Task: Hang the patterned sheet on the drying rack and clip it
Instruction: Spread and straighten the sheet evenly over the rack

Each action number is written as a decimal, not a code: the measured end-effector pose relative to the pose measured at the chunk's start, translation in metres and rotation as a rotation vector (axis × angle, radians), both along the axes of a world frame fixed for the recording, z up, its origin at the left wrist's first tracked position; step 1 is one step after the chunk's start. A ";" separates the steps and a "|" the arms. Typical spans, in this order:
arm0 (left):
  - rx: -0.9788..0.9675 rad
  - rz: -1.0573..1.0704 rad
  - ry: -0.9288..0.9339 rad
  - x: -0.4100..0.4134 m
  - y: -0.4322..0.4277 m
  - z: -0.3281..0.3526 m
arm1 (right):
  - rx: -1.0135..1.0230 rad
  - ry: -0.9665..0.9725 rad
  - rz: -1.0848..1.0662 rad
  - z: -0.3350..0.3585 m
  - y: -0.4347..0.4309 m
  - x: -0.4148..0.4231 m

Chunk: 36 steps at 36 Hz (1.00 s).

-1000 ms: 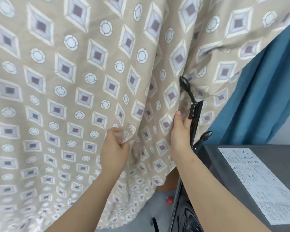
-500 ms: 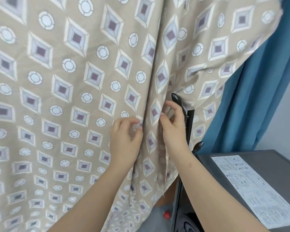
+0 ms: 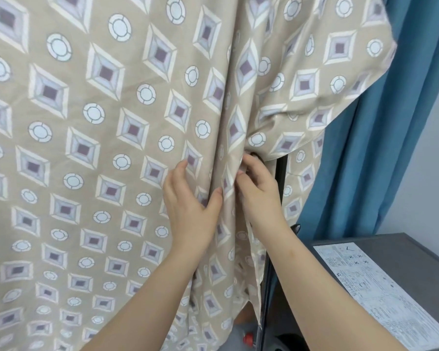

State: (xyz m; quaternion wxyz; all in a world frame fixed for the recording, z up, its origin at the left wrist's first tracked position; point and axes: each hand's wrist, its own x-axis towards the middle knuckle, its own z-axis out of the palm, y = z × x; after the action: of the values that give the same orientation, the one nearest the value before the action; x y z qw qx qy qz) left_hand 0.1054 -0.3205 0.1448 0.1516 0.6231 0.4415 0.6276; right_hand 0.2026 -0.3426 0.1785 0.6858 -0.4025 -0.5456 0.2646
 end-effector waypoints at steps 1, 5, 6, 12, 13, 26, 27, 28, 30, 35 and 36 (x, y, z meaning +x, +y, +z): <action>-0.002 -0.006 -0.005 0.001 0.000 0.000 | 0.008 -0.016 0.006 0.002 0.000 0.000; 0.009 -0.012 -0.022 0.002 0.000 -0.001 | 0.045 -0.113 -0.049 0.007 0.001 -0.002; 0.011 -0.011 -0.021 0.002 0.001 -0.001 | 0.062 -0.133 -0.075 0.008 0.002 -0.003; 0.026 0.002 -0.013 -0.001 0.006 -0.001 | 0.135 -0.091 -0.132 0.010 0.001 0.001; 0.029 0.001 -0.010 -0.001 0.006 -0.002 | 0.138 -0.083 -0.148 0.008 0.000 0.003; 0.041 -0.032 0.093 0.011 0.004 -0.018 | 0.069 0.269 -0.614 -0.018 -0.018 0.051; 0.037 -0.038 0.096 0.012 0.004 -0.020 | 0.066 0.314 -0.646 -0.021 -0.021 0.056; 0.037 -0.040 0.101 0.012 0.003 -0.021 | 0.058 0.364 -0.654 -0.024 -0.024 0.061; 0.045 -0.052 0.113 0.013 0.000 -0.024 | 0.018 0.440 -0.560 -0.030 -0.029 0.068; -0.026 -0.165 0.263 0.021 -0.010 -0.037 | -0.253 0.197 -0.265 -0.058 -0.035 0.068; -0.048 -0.160 0.306 0.023 -0.012 -0.041 | -0.279 0.133 -0.272 -0.064 -0.036 0.065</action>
State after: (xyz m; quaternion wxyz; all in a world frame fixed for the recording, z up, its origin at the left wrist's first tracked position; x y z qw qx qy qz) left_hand 0.1281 -0.3325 0.1038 0.1470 0.7406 0.4233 0.5008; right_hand 0.2680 -0.3789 0.1148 0.6873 -0.5450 -0.3981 0.2686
